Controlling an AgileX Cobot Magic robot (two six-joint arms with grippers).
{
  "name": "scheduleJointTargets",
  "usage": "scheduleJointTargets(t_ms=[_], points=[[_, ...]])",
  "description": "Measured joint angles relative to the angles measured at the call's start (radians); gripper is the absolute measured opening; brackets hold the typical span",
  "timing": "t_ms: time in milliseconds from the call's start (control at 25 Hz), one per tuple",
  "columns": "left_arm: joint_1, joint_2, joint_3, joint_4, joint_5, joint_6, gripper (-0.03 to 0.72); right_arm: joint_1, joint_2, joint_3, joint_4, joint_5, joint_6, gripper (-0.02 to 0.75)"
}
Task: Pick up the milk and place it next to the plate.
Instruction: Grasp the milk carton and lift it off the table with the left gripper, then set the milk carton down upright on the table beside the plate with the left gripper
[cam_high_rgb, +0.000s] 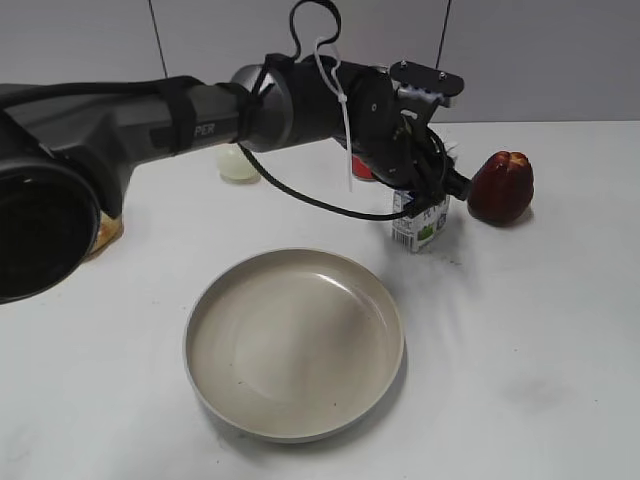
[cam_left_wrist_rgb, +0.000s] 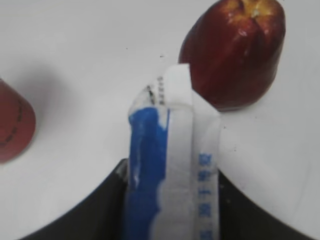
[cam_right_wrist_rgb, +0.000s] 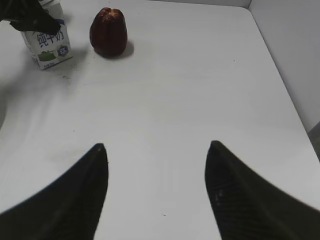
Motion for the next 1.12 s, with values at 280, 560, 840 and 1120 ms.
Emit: scheduleJointTargets(t_ms=[280,560,840,1120], points=[[0.000,-0.051,0.002,0.035,0.083,0.000,0.302,0.000,0.000,0.000,0.000,0.000,0.000,0.466],[0.000,-0.153,0.002,0.096,0.207,0.000,0.301,0.000,0.000,0.000,0.000,0.000,0.000,0.466],[0.030,-0.306,0.002,0.170,0.424,0.000,0.300,0.000,0.000,0.000,0.000,0.000,0.000,0.466],[0.158,-0.488,0.070,0.180,0.551,-0.028,0.300,0.000,0.000,0.000,0.000,0.000,0.000,0.466]])
